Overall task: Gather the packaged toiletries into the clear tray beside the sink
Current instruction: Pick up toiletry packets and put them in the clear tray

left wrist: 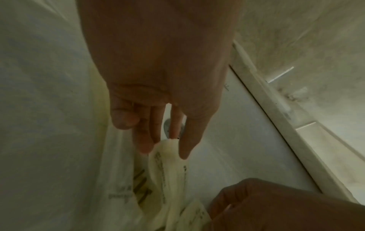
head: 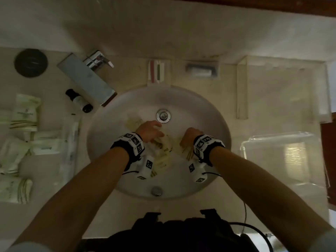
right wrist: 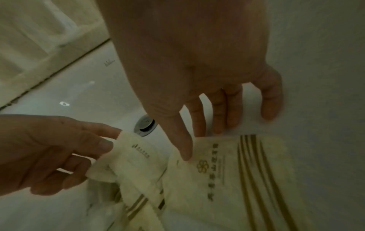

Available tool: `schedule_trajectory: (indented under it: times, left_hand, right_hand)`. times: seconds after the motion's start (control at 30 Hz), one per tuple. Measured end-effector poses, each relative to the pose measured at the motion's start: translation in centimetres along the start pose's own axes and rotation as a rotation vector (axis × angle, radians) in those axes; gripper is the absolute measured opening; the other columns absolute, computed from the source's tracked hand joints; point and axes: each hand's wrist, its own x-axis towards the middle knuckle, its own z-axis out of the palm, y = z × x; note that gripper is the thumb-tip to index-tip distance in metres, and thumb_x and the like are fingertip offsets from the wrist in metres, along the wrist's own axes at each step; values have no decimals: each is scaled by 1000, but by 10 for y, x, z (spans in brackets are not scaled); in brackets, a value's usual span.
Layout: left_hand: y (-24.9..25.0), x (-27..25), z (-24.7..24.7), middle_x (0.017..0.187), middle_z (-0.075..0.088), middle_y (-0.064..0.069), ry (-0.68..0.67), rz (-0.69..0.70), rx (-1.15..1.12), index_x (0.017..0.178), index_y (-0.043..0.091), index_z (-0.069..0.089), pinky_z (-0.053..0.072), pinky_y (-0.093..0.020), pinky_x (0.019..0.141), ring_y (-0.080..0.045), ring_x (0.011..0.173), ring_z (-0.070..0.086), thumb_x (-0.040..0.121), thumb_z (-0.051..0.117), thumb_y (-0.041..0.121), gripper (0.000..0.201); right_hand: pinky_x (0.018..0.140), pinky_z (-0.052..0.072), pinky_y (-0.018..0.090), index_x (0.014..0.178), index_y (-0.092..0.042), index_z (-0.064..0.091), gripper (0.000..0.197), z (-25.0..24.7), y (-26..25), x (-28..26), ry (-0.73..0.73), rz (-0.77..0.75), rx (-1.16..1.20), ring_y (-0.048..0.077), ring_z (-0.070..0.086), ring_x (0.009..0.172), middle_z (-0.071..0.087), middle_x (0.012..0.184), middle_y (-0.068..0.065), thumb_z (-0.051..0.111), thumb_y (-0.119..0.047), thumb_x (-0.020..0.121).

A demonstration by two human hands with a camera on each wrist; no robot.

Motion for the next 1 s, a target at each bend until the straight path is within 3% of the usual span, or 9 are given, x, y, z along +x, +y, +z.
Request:
schedule_trajectory:
  times: [0.1, 0.17, 0.23, 0.3, 0.63, 0.73, 0.8, 0.93, 1.0]
  left_hand:
    - [1, 2, 1, 82, 60, -3, -21, 6, 27, 114, 10, 60, 44, -19, 45, -13, 58, 55, 83, 70, 16, 33]
    - [1, 4, 5, 69, 57, -6, -38, 0, 80, 84, 9, 62, 42, -22, 50, -15, 55, 52, 82, 70, 12, 9]
    - [-1, 6, 6, 54, 47, -6, -43, -26, 90, 53, 8, 47, 37, -24, 50, -17, 51, 47, 80, 70, 9, 35]
    - [-1, 5, 6, 51, 42, -5, -42, -31, 117, 46, 10, 38, 33, -26, 52, -18, 51, 44, 79, 69, 8, 45]
    - [5, -8, 4, 60, 38, 1, 128, 106, 7, 60, 16, 40, 26, -26, 51, -16, 58, 41, 86, 58, 11, 32]
    - [9, -19, 3, 81, 57, -1, 162, 181, -113, 91, 9, 57, 43, -17, 45, -17, 72, 57, 91, 53, 9, 4]
    - [9, -23, 4, 98, 62, -10, 169, 207, -194, 103, 6, 58, 46, -10, 45, -21, 78, 64, 93, 51, 9, 12]
    - [10, -33, 1, 100, 64, -9, 198, 250, -296, 78, 23, 52, 42, -12, 43, -20, 69, 68, 94, 52, 14, 19]
    - [10, -38, -1, 94, 66, -5, 200, 253, -348, 77, 28, 53, 42, -15, 44, -20, 67, 69, 92, 57, 15, 20]
  right_hand:
    - [71, 48, 31, 98, -6, 60, 26, 0, 0, -2, -44, -5, 30, 26, 57, 82, 57, 91, 8, 69, -27, 85]
    - [75, 48, 31, 109, -2, 64, 32, -1, -2, -3, -70, -29, 42, 28, 60, 91, 61, 101, 12, 67, -25, 86]
    - [83, 47, 32, 118, -2, 61, 40, -3, -5, -7, -91, -58, 44, 30, 58, 109, 60, 120, 13, 66, -27, 88]
    - [89, 46, 32, 124, -3, 58, 42, -6, -6, -11, -86, -81, 40, 30, 55, 117, 55, 130, 12, 63, -27, 89]
    - [96, 44, 33, 121, -12, 63, 36, -24, -4, -36, 84, -158, 445, 28, 53, 117, 56, 129, 10, 65, -12, 85]
    - [103, 43, 37, 129, -13, 57, 46, -26, -5, -41, 94, -139, 580, 28, 50, 123, 52, 133, 9, 69, -14, 85]
    - [105, 42, 37, 133, -9, 53, 50, -27, -4, -45, 86, -120, 607, 28, 51, 123, 53, 132, 11, 68, -17, 86]
    - [84, 46, 32, 102, -2, 65, 27, -29, -5, -56, 84, -142, 547, 22, 55, 94, 56, 99, 10, 63, -26, 90]
    - [80, 46, 31, 108, 3, 65, 34, -29, -5, -60, 94, -142, 595, 20, 55, 91, 58, 99, 9, 63, -26, 91]
